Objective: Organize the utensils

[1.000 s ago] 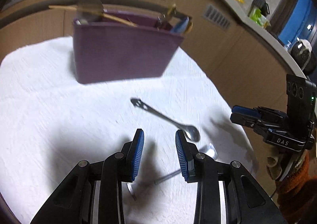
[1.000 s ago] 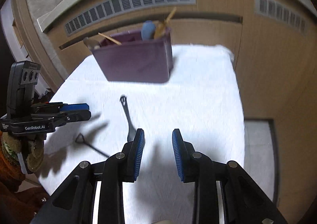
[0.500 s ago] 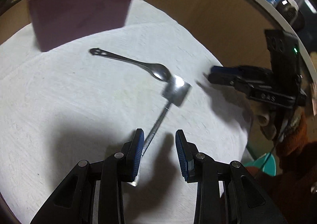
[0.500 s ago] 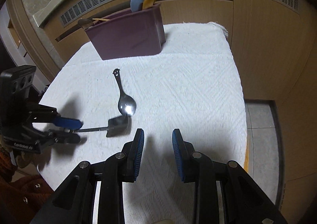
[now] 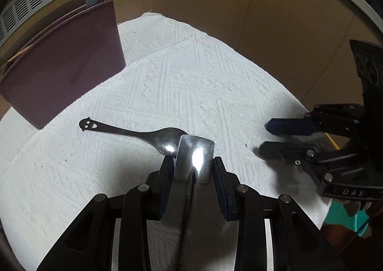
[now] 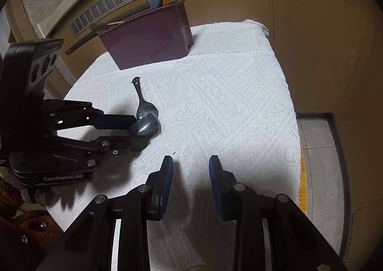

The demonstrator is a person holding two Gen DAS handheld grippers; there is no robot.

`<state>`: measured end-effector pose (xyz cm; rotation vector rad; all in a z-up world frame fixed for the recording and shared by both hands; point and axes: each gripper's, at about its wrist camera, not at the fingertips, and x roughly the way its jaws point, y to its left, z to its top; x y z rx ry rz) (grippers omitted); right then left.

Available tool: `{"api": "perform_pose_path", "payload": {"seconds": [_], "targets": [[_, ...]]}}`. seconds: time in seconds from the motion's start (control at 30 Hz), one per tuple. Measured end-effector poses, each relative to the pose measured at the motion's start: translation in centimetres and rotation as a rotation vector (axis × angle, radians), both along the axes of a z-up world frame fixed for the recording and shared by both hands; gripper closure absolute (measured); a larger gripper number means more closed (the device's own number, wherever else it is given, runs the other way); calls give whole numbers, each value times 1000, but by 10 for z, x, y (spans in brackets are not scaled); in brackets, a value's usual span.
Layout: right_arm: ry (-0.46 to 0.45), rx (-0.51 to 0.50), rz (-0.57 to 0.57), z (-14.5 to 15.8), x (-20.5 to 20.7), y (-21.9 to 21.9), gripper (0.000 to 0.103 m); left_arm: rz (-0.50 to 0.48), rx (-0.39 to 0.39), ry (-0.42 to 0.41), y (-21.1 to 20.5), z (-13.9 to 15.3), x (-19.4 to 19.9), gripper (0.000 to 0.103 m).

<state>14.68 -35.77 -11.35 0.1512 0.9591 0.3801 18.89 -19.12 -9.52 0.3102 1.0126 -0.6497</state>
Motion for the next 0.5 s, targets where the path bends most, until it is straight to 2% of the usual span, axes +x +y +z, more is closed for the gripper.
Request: {"api": "perform_pose_path", "payload": {"seconds": [0.2, 0.33, 0.5], "targets": [[-6, -5, 5, -1, -2, 3, 66, 12, -14, 6, 6, -1, 5, 68], [24, 1, 12, 0, -1, 5, 60, 86, 5, -12, 29, -1, 11, 68], [44, 32, -4, -1, -1, 3, 56, 213, -11, -9, 82, 0, 19, 68]]}}
